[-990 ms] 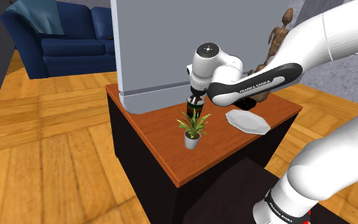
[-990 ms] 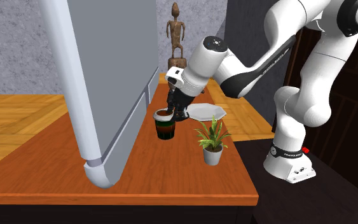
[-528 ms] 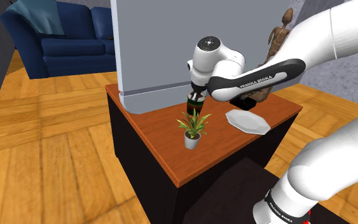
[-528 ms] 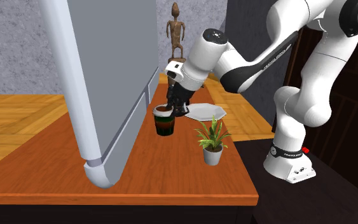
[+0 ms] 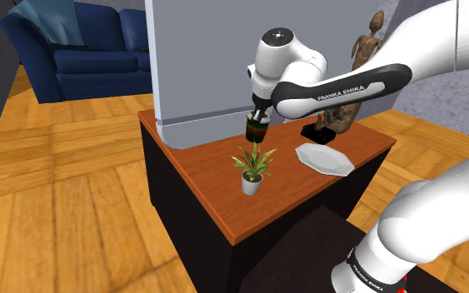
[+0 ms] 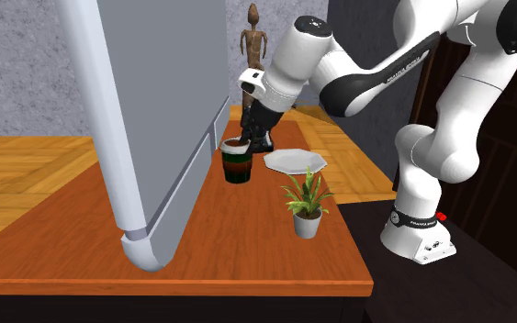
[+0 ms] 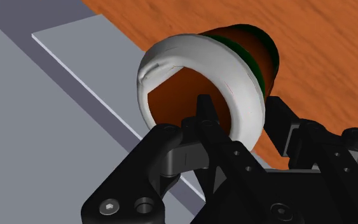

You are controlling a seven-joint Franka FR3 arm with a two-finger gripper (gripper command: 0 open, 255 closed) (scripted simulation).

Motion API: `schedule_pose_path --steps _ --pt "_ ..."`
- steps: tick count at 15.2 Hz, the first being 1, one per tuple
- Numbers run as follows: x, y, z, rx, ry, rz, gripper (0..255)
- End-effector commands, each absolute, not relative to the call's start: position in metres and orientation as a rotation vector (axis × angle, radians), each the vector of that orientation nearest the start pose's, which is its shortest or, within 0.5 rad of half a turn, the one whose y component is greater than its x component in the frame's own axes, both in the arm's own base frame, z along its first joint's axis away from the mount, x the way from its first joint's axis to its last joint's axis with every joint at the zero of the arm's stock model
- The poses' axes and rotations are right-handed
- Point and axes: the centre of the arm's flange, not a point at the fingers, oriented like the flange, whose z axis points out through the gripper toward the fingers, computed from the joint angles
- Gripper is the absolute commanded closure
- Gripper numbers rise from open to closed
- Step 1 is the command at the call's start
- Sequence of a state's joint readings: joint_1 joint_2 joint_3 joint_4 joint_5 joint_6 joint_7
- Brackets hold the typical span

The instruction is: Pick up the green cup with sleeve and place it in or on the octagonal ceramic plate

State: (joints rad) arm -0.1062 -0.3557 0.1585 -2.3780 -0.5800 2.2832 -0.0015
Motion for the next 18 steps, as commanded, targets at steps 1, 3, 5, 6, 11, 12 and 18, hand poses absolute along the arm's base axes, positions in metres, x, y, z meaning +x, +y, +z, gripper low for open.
schedule_pose_path --steps 1,3,5,6,11,12,18 --pt "0.463 0.015 0.496 2.542 0.492 0.335 255" --pt "0.463 0.015 0.507 2.542 0.492 0.335 255" --pt "0.453 0.006 0.509 2.542 0.492 0.335 255" --pt "0.444 -0.003 0.512 2.542 0.492 0.335 255" --pt "0.395 -0.046 0.523 2.542 0.492 0.335 255" --pt "0.385 -0.055 0.525 2.542 0.492 0.335 255" --pt "0.327 -0.106 0.538 2.542 0.492 0.335 255"
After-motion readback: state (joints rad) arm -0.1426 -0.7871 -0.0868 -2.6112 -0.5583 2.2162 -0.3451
